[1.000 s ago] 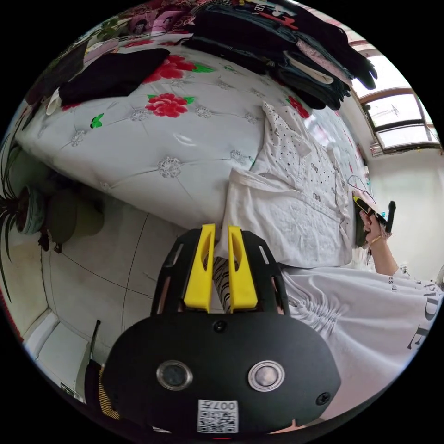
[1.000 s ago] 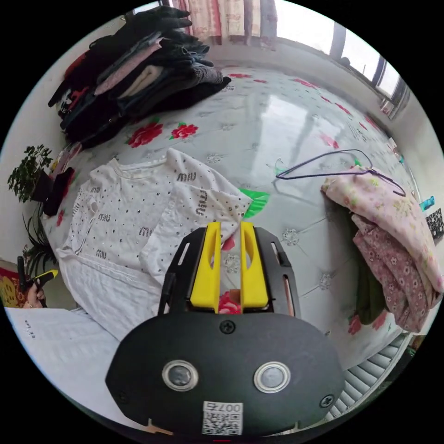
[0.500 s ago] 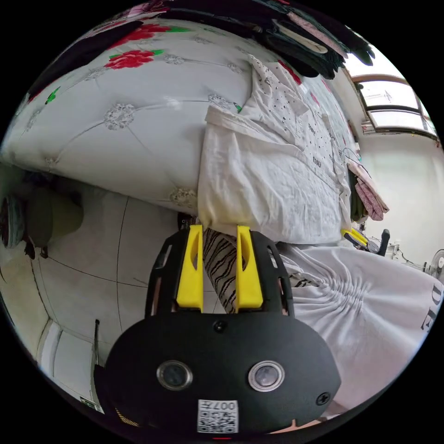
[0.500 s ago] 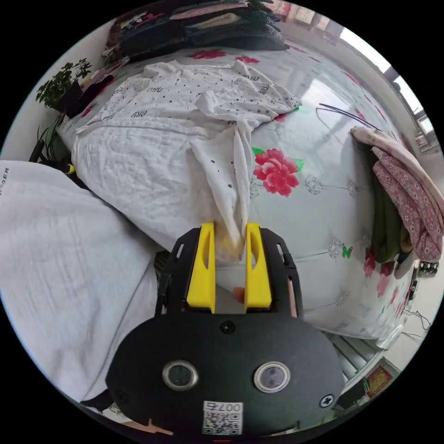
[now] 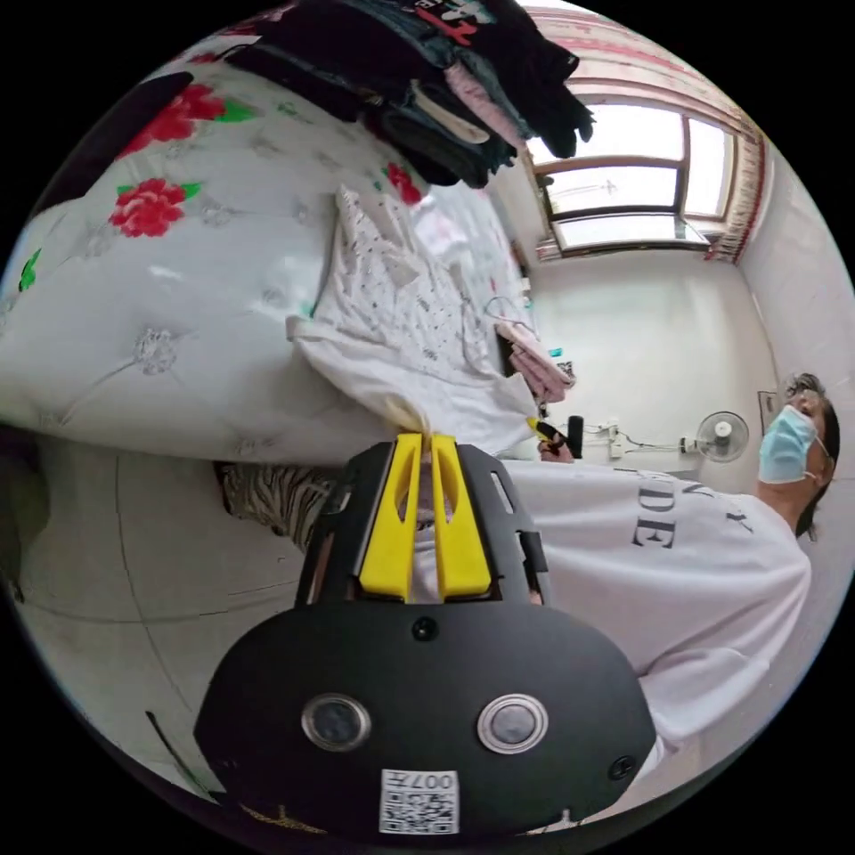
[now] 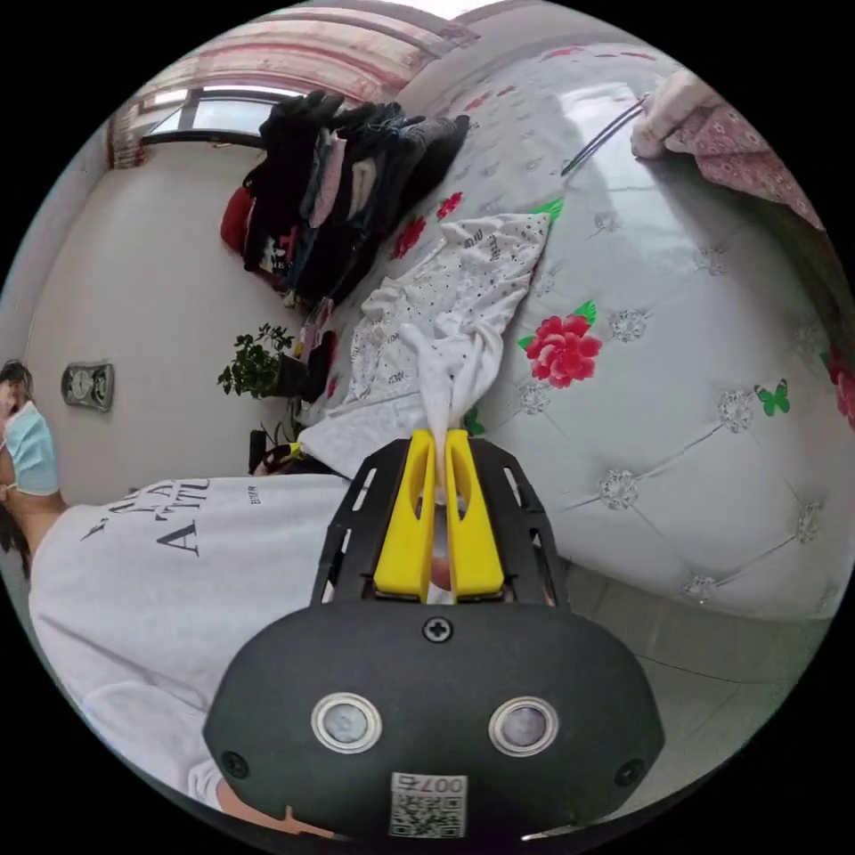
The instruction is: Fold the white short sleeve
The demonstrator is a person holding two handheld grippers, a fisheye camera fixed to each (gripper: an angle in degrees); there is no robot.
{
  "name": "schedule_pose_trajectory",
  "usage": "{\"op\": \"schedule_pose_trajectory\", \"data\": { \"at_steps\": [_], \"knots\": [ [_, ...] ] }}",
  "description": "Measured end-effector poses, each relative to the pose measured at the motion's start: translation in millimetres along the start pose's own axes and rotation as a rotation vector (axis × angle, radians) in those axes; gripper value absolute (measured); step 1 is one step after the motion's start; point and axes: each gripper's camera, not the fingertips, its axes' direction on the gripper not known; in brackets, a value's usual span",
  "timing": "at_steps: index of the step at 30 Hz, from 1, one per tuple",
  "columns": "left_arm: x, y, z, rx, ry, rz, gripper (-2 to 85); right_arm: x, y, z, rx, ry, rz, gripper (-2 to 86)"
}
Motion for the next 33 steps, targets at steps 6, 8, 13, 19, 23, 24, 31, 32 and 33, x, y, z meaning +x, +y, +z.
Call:
{"op": "schedule_pose_trajectory", "data": {
  "at_steps": [6, 8, 13, 19, 23, 24, 31, 32, 33],
  "knots": [
    [2.5, -130.1, -41.9, 0.195, 0.081, -0.012, 0.6, 15.6, -85.0, -37.3, 0.274, -0.316, 0.119, 0.3],
    [-7.6, -167.9, -45.0, 0.304, 0.061, -0.098, 2.3, 9.1, -128.3, -33.7, 0.375, -0.269, 0.131, 1.2],
    [-24.1, -213.7, -38.0, 0.488, -0.014, -0.202, 7.4, 7.7, -171.0, -8.2, 0.424, 0.02, 0.147, 5.4],
    [-40.6, -165.9, -13.3, 0.381, -0.239, -0.205, 8.4, 62.3, -118.1, 13.7, 0.383, 0.15, 0.306, 9.5],
    [-62.6, -116.8, 8.0, 0.307, -0.253, -0.3, 8.8, 95.3, -92.7, 35.4, 0.364, 0.098, 0.421, 10.8],
    [-65.7, -110.8, 12.2, 0.3, -0.242, -0.312, 8.8, 93.7, -91.1, 36.1, 0.39, 0.114, 0.42, 10.8],
    [-82.9, -116.8, 15.5, 0.297, -0.223, -0.341, 8.8, 73.8, -136.1, 69.1, 0.319, 0.189, 0.366, 8.7],
    [-85.9, -118.6, 14.4, 0.292, -0.233, -0.338, 8.9, 62.7, -147.0, 71.7, 0.316, 0.216, 0.328, 8.0],
    [-88.9, -119.3, 12.8, 0.287, -0.236, -0.336, 8.9, 55.1, -152.7, 72.8, 0.319, 0.224, 0.3, 7.7]
  ]
}}
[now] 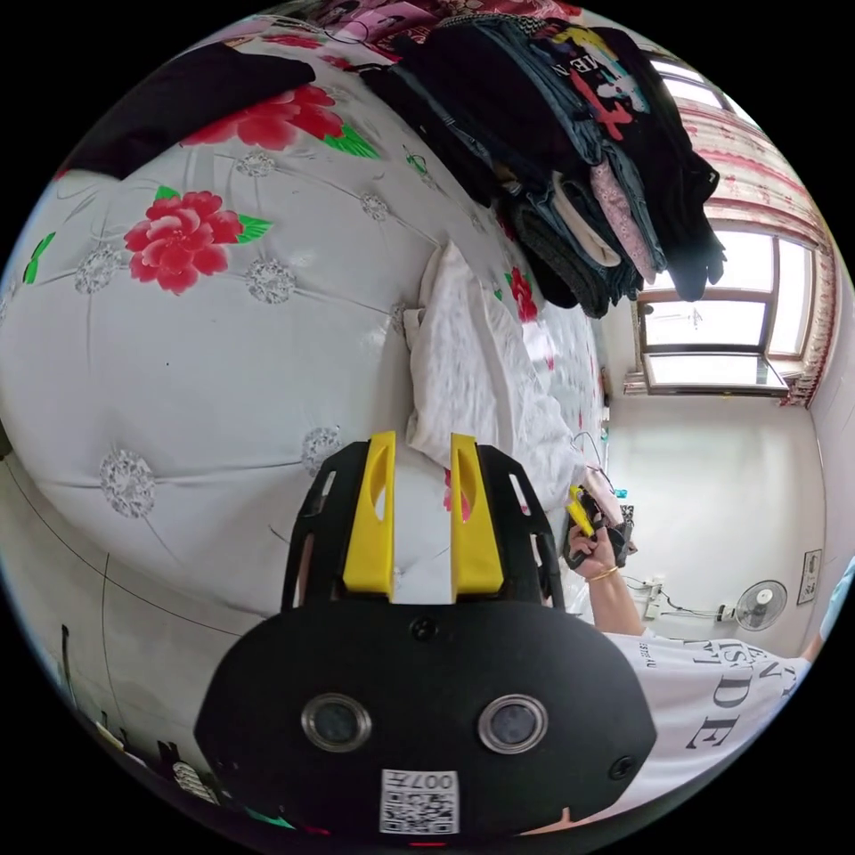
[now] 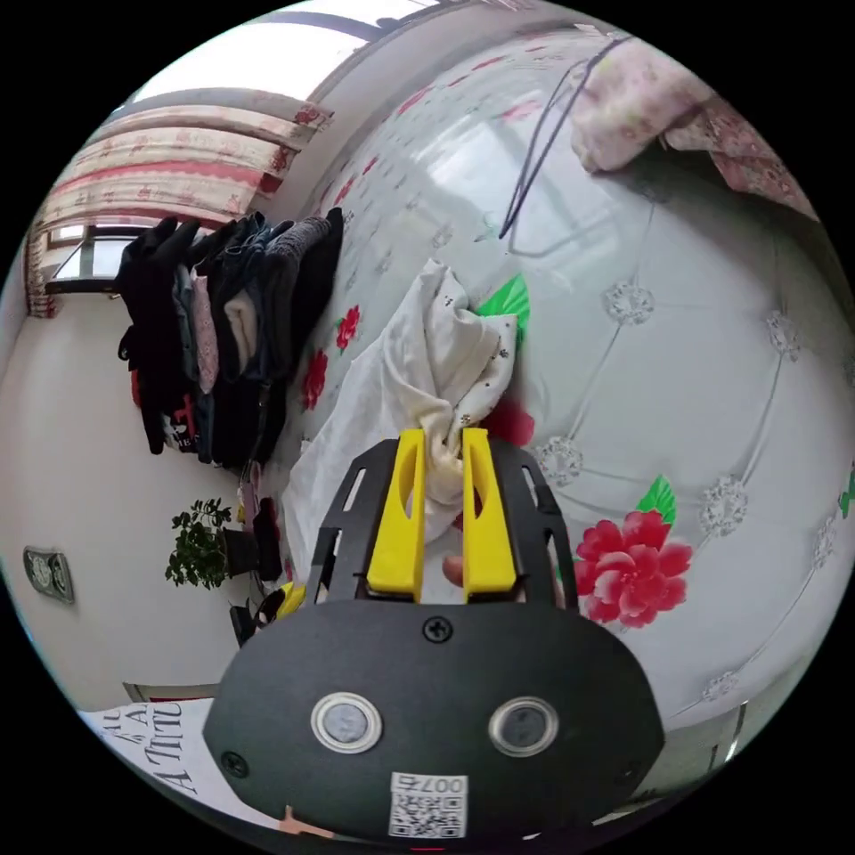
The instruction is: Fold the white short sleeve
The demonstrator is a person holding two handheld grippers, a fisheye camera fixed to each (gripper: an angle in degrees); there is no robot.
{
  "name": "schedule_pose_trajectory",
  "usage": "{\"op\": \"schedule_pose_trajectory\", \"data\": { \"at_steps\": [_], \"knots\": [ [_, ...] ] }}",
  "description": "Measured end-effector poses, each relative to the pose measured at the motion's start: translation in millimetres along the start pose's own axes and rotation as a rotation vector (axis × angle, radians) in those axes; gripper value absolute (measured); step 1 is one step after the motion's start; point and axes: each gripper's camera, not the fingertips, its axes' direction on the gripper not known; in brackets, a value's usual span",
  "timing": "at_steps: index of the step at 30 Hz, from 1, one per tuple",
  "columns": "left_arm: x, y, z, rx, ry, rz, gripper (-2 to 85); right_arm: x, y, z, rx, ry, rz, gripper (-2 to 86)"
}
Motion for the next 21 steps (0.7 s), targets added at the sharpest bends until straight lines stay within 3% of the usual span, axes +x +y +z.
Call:
{"op": "schedule_pose_trajectory", "data": {
  "at_steps": [3, 6, 8, 10, 14, 21],
  "knots": [
    [-10.0, -0.4, -4.9, 0.011, 0.0, 0.001, 9.1, -68.2, -7.9, 2.4, 0.017, -0.042, -0.211, 6.1],
    [-23.6, 1.5, -9.6, 0.027, 0.018, -0.008, 9.0, -166.9, 12.2, 15.5, -0.022, -0.058, -0.561, 5.0],
    [-31.2, 2.0, -10.3, 0.028, 0.02, -0.009, 9.0, -233.8, 51.4, 41.2, -0.108, -0.122, -0.807, 5.3],
    [-38.4, 2.7, -9.7, 0.025, 0.027, -0.008, 9.1, -266.0, 82.7, 68.9, -0.23, -0.224, -0.909, 5.9],
    [-58.4, 7.7, -6.4, 0.026, 0.076, -0.023, 9.4, -278.4, 119.9, 127.2, -0.452, -0.289, -0.905, 7.2],
    [-81.8, 5.2, 1.0, 0.027, 0.137, 0.015, 12.0, -178.6, 74.0, 115.9, -0.375, -0.103, -0.574, 9.8]
  ]
}}
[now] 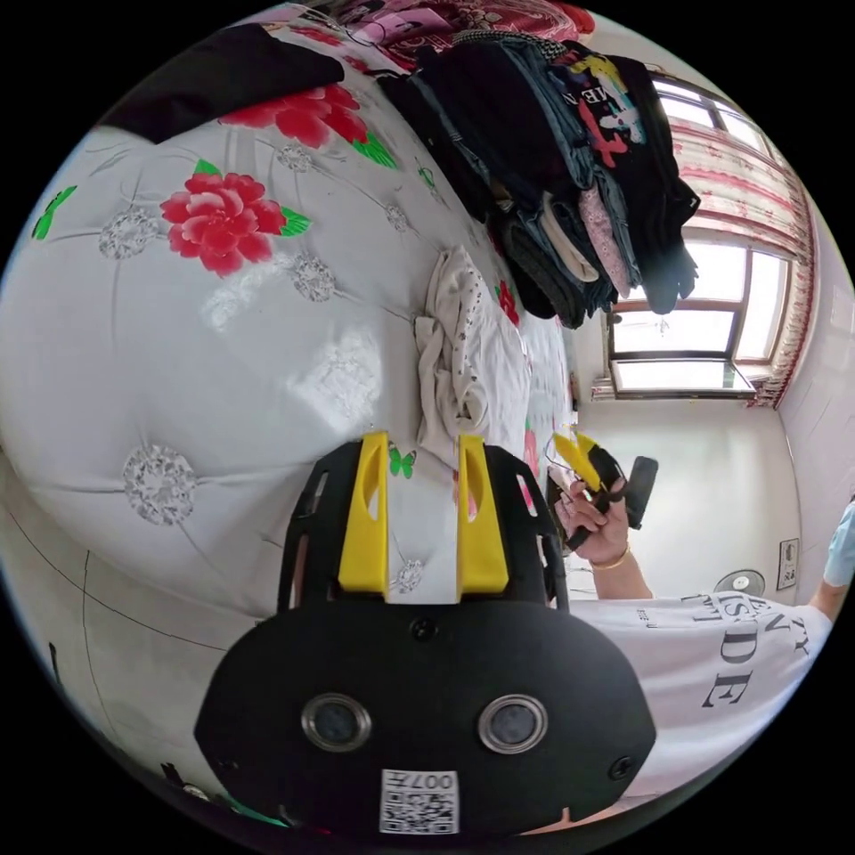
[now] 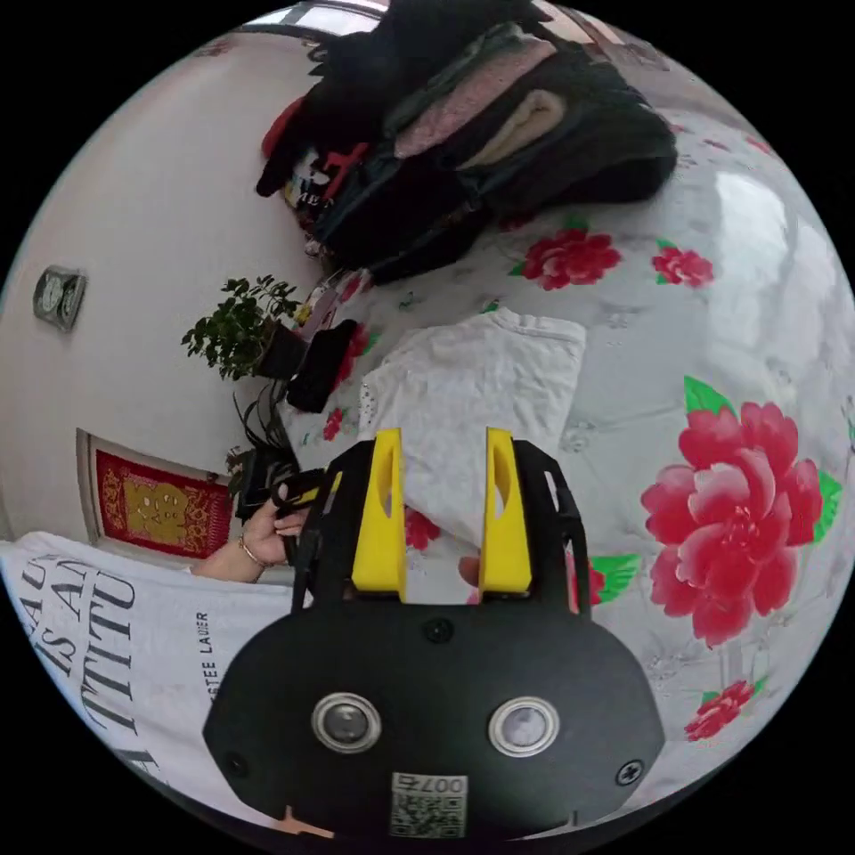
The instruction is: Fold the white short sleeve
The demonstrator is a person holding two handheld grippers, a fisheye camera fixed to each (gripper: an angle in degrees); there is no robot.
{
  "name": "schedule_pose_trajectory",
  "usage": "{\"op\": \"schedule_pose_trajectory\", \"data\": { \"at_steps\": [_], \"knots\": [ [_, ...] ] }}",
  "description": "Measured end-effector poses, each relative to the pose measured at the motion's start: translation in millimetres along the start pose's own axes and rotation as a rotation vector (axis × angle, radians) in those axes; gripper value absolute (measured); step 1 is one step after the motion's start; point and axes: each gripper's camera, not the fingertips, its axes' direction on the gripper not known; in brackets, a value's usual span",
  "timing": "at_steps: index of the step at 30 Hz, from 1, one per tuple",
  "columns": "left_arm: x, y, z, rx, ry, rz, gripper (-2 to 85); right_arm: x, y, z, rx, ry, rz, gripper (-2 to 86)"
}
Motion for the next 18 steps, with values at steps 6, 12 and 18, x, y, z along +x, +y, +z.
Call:
{"op": "schedule_pose_trajectory", "data": {
  "at_steps": [6, 12, 18],
  "knots": [
    [-2.5, -15.5, 34.4, -0.069, 0.073, 0.073, 12.8, 61.4, 6.7, 29.4, -0.085, -0.133, 0.242, 10.4],
    [13.3, -26.7, 65.2, -0.104, 0.105, 0.04, 5.4, 61.7, 5.6, 47.2, -0.098, -0.196, 0.224, 4.3],
    [129.2, -28.0, 104.6, -0.188, 0.239, 0.307, 4.3, 55.5, 19.0, -72.7, 0.199, -0.263, 0.092, 1.2]
  ]
}}
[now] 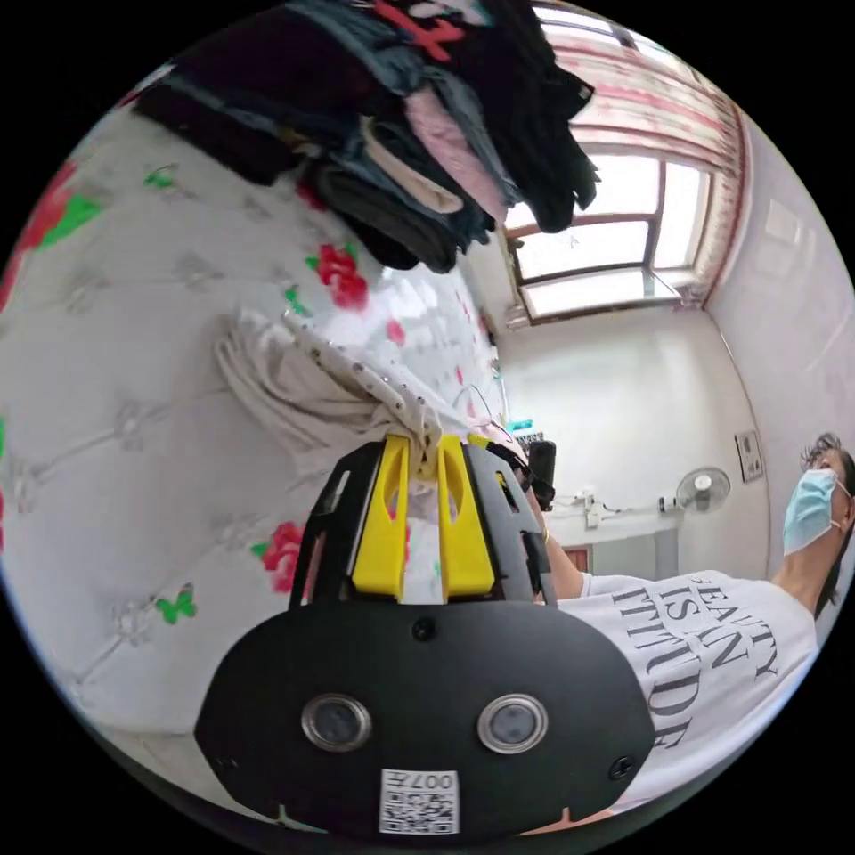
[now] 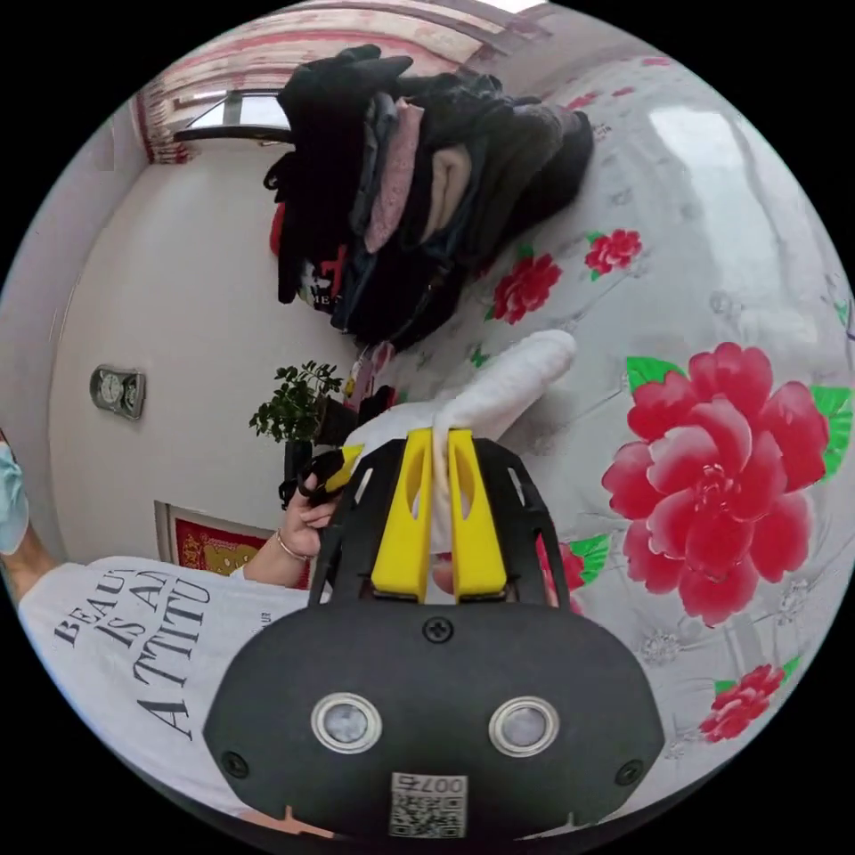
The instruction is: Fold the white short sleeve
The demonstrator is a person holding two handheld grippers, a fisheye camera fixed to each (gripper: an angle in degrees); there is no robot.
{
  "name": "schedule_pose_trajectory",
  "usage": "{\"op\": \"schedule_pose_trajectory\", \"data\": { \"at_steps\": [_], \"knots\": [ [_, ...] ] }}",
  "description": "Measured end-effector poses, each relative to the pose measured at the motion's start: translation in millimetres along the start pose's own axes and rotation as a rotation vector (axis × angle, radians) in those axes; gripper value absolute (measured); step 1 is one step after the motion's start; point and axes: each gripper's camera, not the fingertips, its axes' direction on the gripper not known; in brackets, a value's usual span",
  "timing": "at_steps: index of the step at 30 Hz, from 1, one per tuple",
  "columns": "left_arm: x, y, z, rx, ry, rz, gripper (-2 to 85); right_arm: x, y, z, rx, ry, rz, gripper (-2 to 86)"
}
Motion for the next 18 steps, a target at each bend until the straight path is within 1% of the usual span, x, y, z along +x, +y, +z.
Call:
{"op": "schedule_pose_trajectory", "data": {
  "at_steps": [1, 2, 3, 4, 5, 6, 7, 8, 9, 10, 11, 12, 14, 16, 18],
  "knots": [
    [11.5, -6.4, 11.5, -0.015, 0.021, 0.03, 4.2, -9.3, -0.6, -35.1, 0.066, 0.021, -0.037, 1.0],
    [36.4, -20.2, 37.7, -0.05, 0.068, 0.092, 4.1, -18.3, 0.5, -74.1, 0.143, 0.048, -0.067, 0.8],
    [64.6, -34.7, 68.0, -0.094, 0.113, 0.158, 4.0, -22.9, 1.9, -95.0, 0.186, 0.063, -0.08, 0.7],
    [80.3, -41.9, 84.3, -0.118, 0.135, 0.194, 4.0, -33.1, 6.9, -138.7, 0.279, 0.095, -0.107, 0.6],
    [114.4, -55.5, 118.7, -0.166, 0.178, 0.273, 4.0, -44.6, 15.1, -183.0, 0.376, 0.135, -0.131, 0.5],
    [151.2, -67.3, 154.6, -0.214, 0.221, 0.351, 4.1, -50.8, 20.2, -204.7, 0.423, 0.16, -0.141, 0.5],
    [169.8, -72.2, 172.8, -0.238, 0.242, 0.385, 4.2, -64.6, 32.0, -246.8, 0.512, 0.221, -0.164, 0.5],
    [206.1, -80.0, 209.1, -0.282, 0.283, 0.439, 4.5, -78.0, 44.8, -284.0, 0.587, 0.289, -0.182, 0.5],
    [239.2, -84.1, 244.2, -0.323, 0.319, 0.481, 4.9, -84.1, 51.3, -300.7, 0.62, 0.323, -0.186, 0.6],
    [253.9, -84.7, 261.0, -0.344, 0.334, 0.5, 5.1, -93.3, 63.9, -329.8, 0.676, 0.396, -0.191, 0.7],
    [278.7, -82.4, 291.6, -0.383, 0.349, 0.551, 5.4, -95.3, 75.9, -353.4, 0.729, 0.475, -0.162, 0.9],
    [294.6, -75.9, 316.7, -0.411, 0.341, 0.593, 5.5, -92.8, 81.6, -363.3, 0.754, 0.512, -0.126, 1.0],
    [297.6, -60.6, 344.2, -0.439, 0.323, 0.62, 5.6, -68.7, 102.1, -384.9, 0.797, 0.706, 0.06, 1.7],
    [275.8, -42.2, 360.9, -0.462, 0.287, 0.606, 5.9, -46.3, 115.6, -379.1, 0.758, 0.832, 0.201, 2.1],
    [219.4, -20.8, 366.1, -0.525, 0.134, 0.554, 6.4, -28.4, 128.7, -356.3, 0.707, 0.871, 0.236, 2.4]
  ]
}}
